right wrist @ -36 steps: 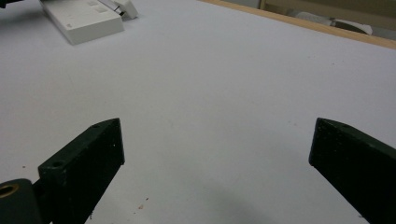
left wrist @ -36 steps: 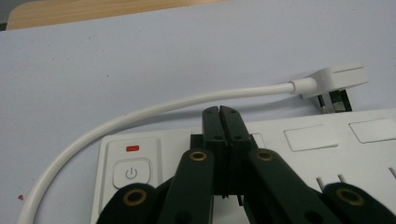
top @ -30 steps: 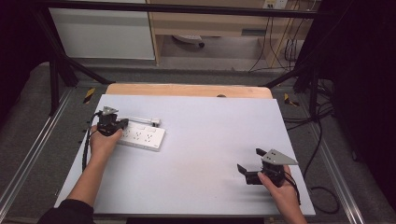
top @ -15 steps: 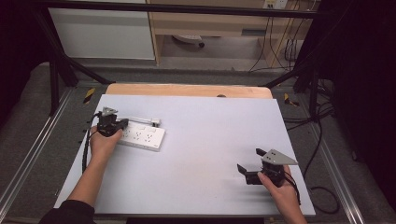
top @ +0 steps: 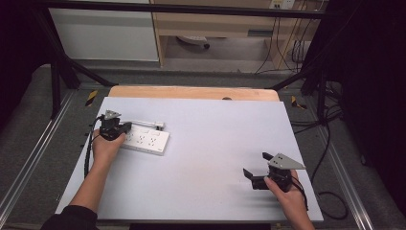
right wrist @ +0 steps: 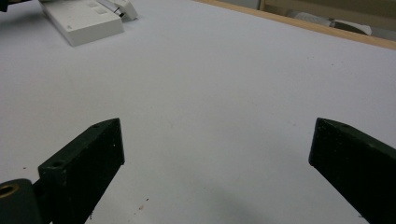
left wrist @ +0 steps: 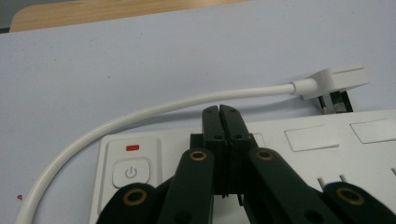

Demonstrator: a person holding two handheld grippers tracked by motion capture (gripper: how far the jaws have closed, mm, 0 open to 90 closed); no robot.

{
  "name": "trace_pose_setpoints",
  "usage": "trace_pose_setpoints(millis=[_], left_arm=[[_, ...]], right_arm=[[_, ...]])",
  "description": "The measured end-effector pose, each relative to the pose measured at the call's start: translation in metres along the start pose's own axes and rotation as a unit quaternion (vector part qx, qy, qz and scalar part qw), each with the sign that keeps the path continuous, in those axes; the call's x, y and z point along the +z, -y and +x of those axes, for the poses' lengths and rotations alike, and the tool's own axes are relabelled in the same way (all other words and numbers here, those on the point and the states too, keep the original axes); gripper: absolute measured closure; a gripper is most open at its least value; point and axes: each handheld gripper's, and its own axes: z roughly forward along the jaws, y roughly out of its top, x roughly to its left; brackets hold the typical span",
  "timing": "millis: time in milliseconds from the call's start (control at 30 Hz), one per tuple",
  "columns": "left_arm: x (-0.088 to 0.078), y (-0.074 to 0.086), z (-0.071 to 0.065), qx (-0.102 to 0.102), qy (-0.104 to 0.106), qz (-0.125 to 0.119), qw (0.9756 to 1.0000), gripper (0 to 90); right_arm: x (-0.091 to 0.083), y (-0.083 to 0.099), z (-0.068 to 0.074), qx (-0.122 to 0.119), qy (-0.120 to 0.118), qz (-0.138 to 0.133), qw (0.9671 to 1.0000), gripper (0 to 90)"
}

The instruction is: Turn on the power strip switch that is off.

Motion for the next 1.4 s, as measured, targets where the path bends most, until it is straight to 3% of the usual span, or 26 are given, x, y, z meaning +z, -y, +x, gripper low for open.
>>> trace_pose_setpoints(millis=[300, 1400], left_arm=[[-0.0001, 0.0012, 0.0025, -0.007, 0.007, -0.001, 0.9999, 89.9], [0.0011, 0.0049, 0.0020, -0.014, 0.001, -0.011, 0.9998, 90.0]], right_arm=[[0.0007, 0.0001, 0.0005, 0.001, -0.001, 0.001, 1.0000, 3.8], [0.0009, 0.0003, 0.0001, 0.001, 0.000, 0.002, 1.0000, 3.8]])
